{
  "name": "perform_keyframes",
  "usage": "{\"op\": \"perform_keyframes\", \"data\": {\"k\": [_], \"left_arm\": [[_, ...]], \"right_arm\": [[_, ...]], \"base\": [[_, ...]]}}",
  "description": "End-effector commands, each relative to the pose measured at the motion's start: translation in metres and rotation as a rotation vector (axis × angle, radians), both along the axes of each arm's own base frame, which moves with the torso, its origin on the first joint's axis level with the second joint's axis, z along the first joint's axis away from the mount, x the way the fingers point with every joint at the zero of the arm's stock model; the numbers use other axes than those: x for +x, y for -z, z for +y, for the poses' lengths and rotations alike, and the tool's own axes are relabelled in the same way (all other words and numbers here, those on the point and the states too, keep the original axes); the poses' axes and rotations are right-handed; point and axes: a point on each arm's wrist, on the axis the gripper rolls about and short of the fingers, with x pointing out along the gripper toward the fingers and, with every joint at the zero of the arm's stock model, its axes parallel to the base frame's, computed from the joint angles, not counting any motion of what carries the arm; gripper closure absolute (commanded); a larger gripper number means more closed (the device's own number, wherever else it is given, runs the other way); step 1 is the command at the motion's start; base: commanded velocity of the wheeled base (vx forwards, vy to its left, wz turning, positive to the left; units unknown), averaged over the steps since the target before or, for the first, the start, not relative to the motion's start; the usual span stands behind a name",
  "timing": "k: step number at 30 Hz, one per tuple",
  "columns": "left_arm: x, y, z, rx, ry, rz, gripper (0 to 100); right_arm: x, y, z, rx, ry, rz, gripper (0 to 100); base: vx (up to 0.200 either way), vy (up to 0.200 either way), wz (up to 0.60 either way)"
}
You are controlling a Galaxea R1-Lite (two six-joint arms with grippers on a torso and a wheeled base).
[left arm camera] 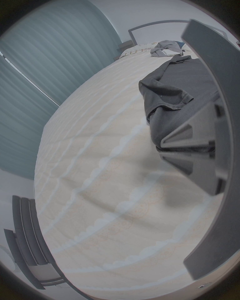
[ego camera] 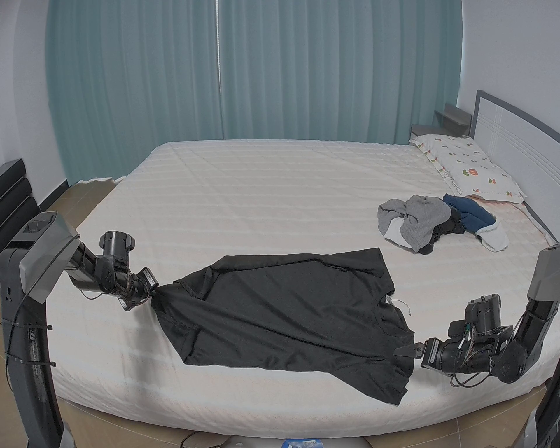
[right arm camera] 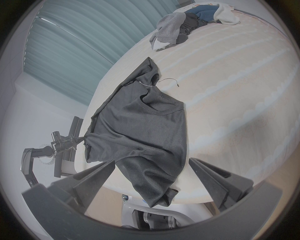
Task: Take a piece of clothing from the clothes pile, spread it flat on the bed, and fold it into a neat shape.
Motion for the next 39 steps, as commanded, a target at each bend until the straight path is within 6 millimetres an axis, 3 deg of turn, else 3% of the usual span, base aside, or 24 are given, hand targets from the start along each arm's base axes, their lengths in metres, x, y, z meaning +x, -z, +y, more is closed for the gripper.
{"op": "perform_keyframes", "data": {"k": [1,5,11,14,15,28,33,39], "left_arm": [[0.000,0.009,0.002,-0.009,-0.005,0.019,0],[-0.002,0.003,0.002,-0.015,-0.011,0.014,0],[-0.014,-0.040,0.005,-0.044,-0.076,-0.036,0],[-0.027,-0.057,-0.002,-0.071,-0.081,-0.012,0],[-0.036,-0.060,-0.015,-0.074,-0.054,0.019,0],[-0.072,-0.047,-0.121,-0.162,0.066,0.139,0],[-0.072,-0.031,-0.146,-0.185,0.079,0.147,0],[-0.065,-0.005,-0.156,-0.143,0.052,0.138,0]], "right_arm": [[0.000,0.001,0.000,-0.001,-0.001,0.005,0],[0.000,0.002,0.000,-0.001,-0.001,0.007,0],[-0.001,0.001,0.000,0.001,0.000,0.005,0],[-0.001,0.001,0.000,0.002,-0.003,0.005,0],[-0.001,0.001,0.000,0.002,-0.003,0.005,0],[-0.003,0.000,0.004,0.002,-0.018,0.003,0],[-0.005,0.000,0.005,0.001,-0.026,0.006,0],[-0.005,0.000,0.005,0.001,-0.026,0.006,0]], "base": [[0.000,0.000,0.00],[0.000,0.000,0.00],[0.000,0.000,0.00],[0.000,0.000,0.00],[0.000,0.000,0.00],[0.000,0.000,0.00],[0.000,0.000,0.00],[0.000,0.000,0.00]]}}
